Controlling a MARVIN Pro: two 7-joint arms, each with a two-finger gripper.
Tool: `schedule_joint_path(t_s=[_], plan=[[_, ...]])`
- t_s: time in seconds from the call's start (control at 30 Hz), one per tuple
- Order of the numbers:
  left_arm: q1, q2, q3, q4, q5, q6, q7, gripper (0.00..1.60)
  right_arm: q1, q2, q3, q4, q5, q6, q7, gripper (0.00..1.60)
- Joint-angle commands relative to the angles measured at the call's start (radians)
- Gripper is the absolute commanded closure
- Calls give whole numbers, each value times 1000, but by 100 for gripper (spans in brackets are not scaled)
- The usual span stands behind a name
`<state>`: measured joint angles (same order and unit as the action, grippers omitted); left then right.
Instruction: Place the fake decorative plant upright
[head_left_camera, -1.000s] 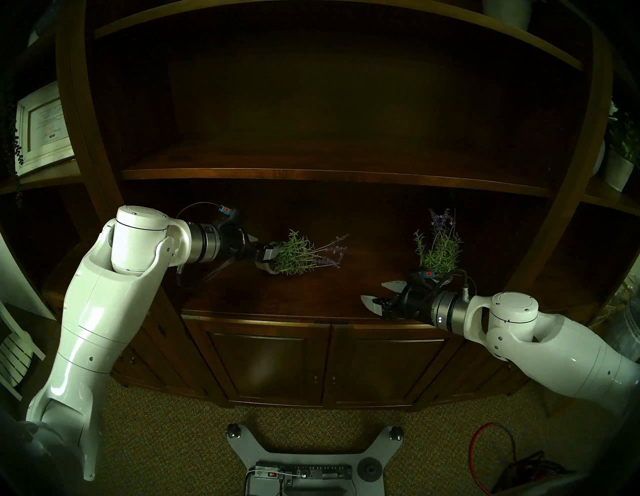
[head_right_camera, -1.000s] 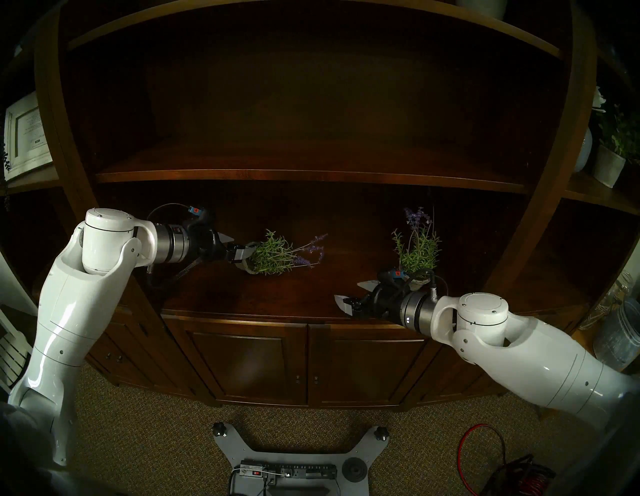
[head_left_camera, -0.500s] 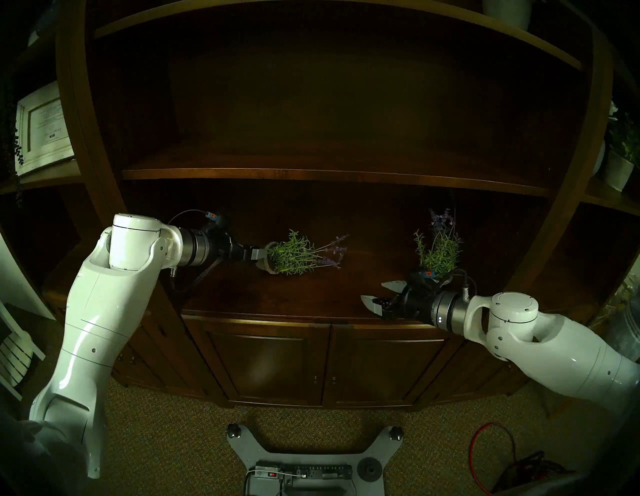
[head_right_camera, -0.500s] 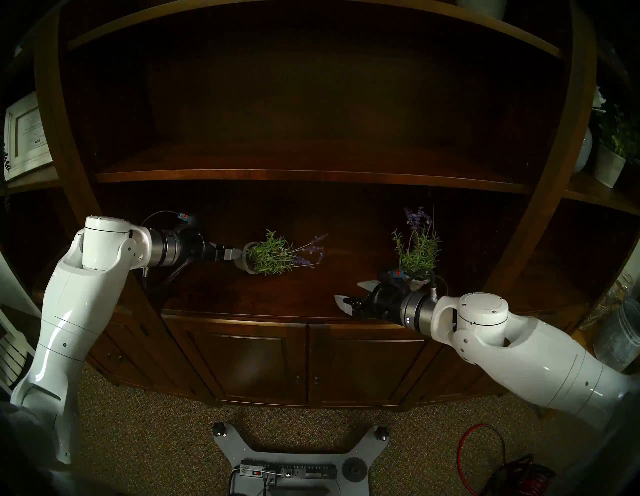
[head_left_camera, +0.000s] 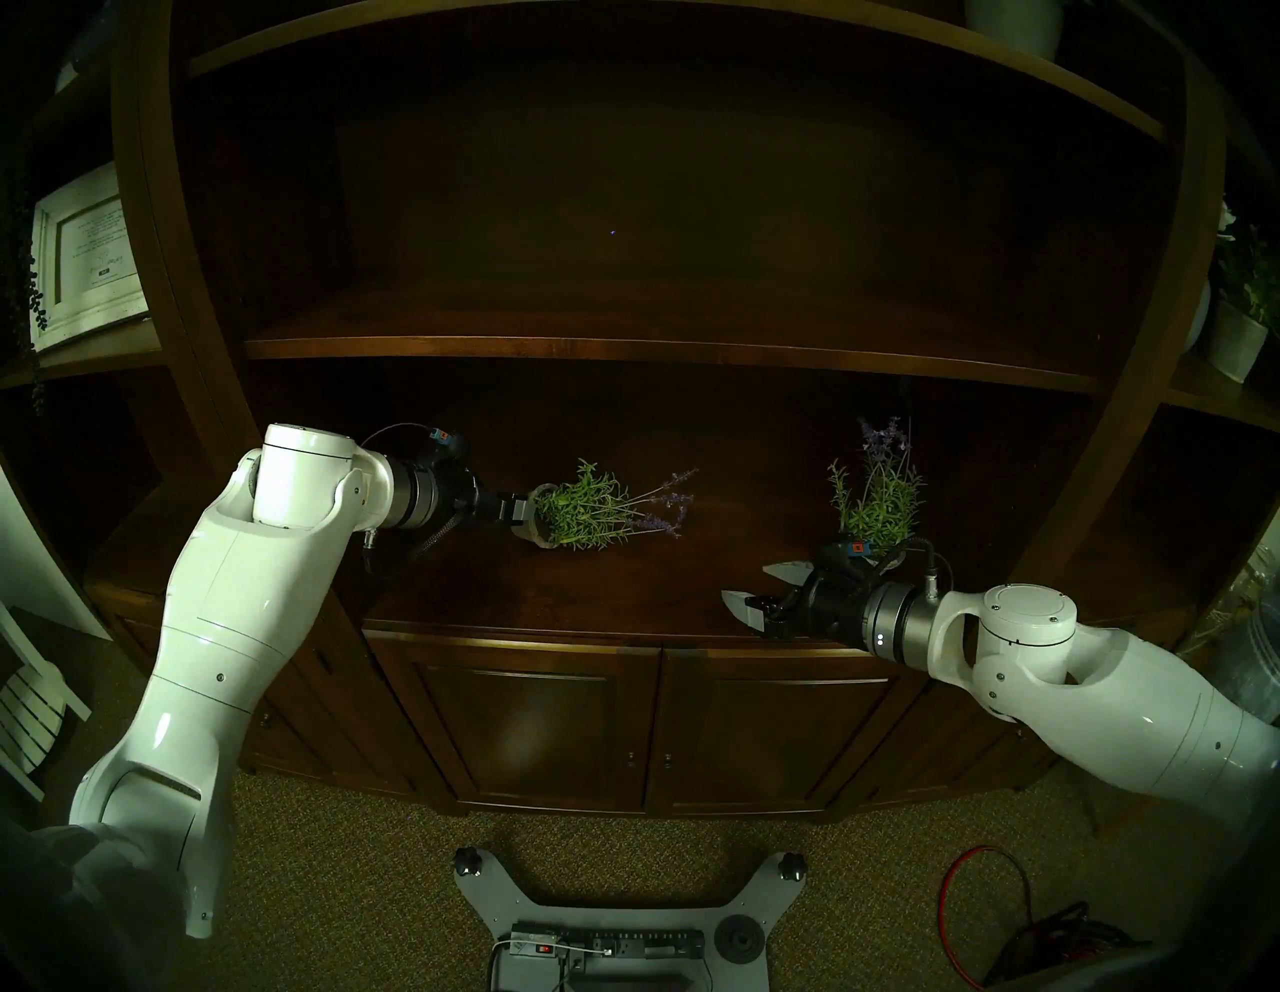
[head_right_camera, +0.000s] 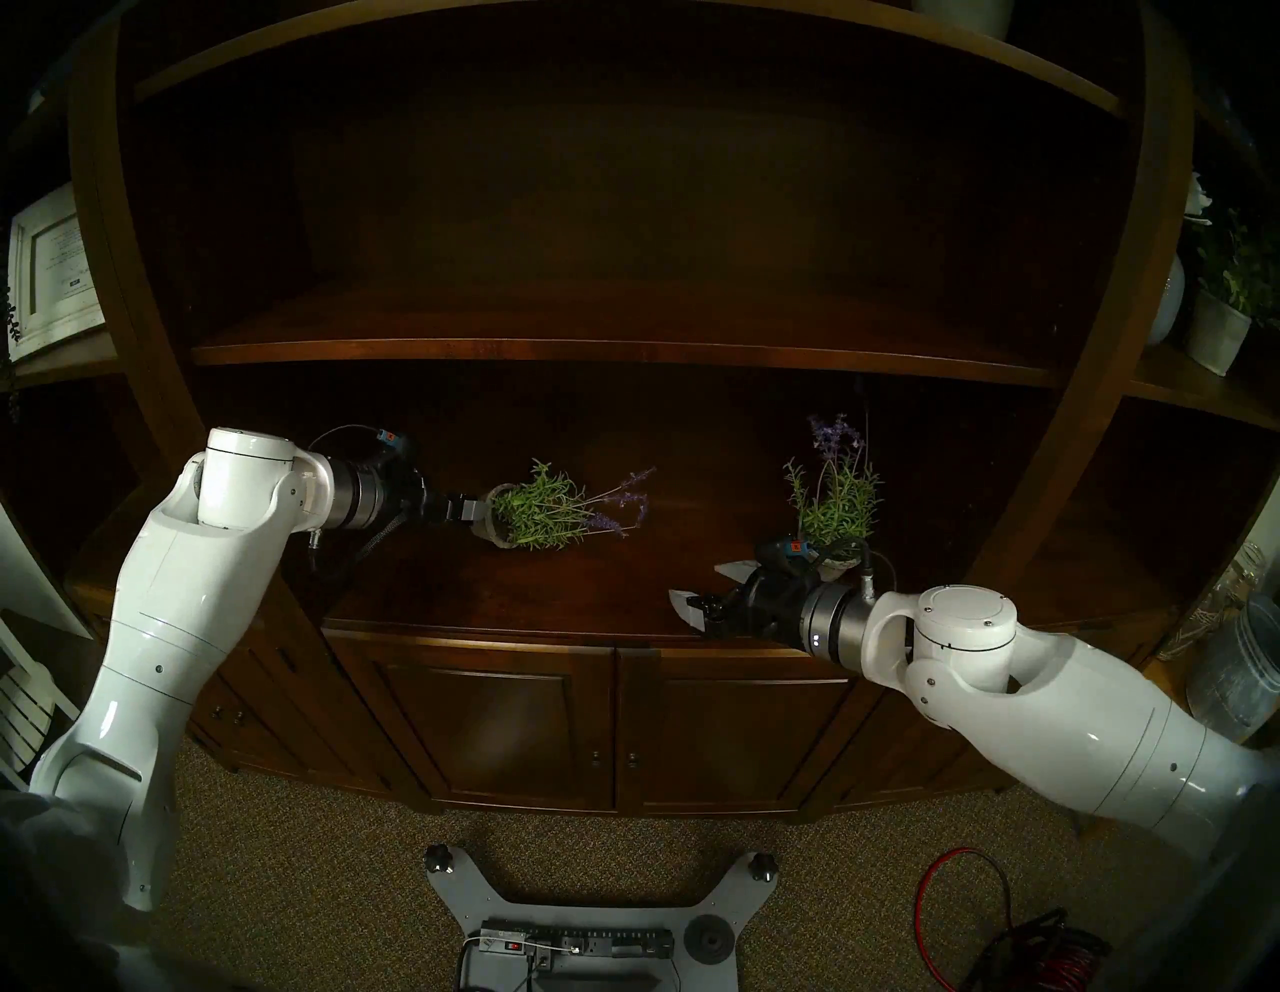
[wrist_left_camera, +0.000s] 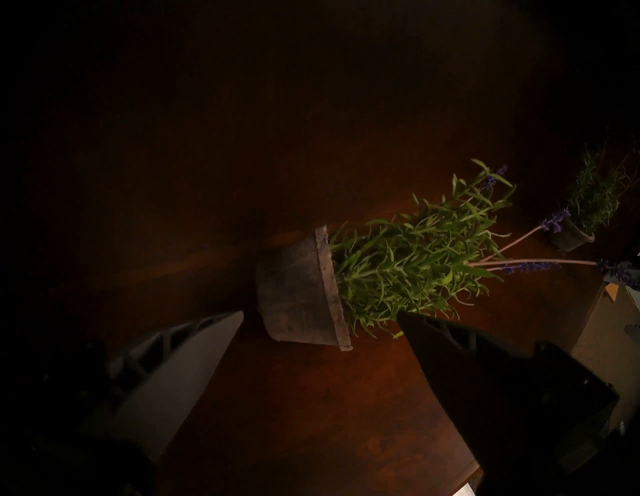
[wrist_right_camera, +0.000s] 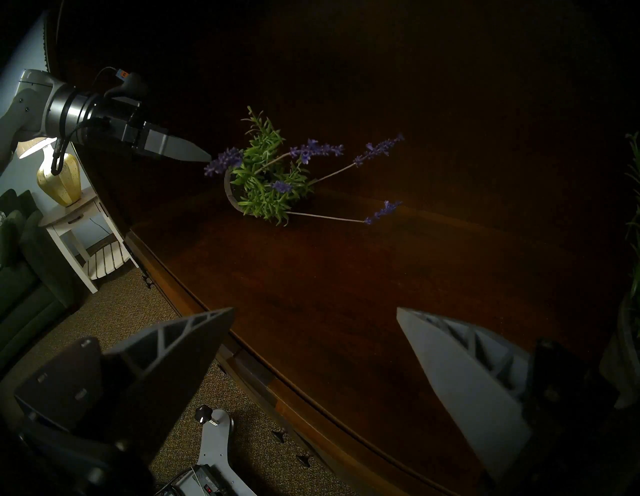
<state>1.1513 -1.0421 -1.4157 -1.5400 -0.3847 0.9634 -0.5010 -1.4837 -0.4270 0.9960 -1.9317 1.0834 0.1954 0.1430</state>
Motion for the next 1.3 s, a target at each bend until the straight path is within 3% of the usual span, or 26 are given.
schedule_joint_path(t_s=[0.0,0.03,0.57,1.27], plan=[[-95,4,3,8,1,-3,2,0,21,-1,22,-12,2,-13,-1,0],[-125,18,29,34,-5,-3,-8,0,21,-1,22,-12,2,-13,-1,0],[-180,77,131,68,-35,-3,-49,0,21,0,22,-12,2,-13,-1,0],[-227,109,212,103,-81,-3,14,0,21,0,22,-12,2,-14,-2,0]])
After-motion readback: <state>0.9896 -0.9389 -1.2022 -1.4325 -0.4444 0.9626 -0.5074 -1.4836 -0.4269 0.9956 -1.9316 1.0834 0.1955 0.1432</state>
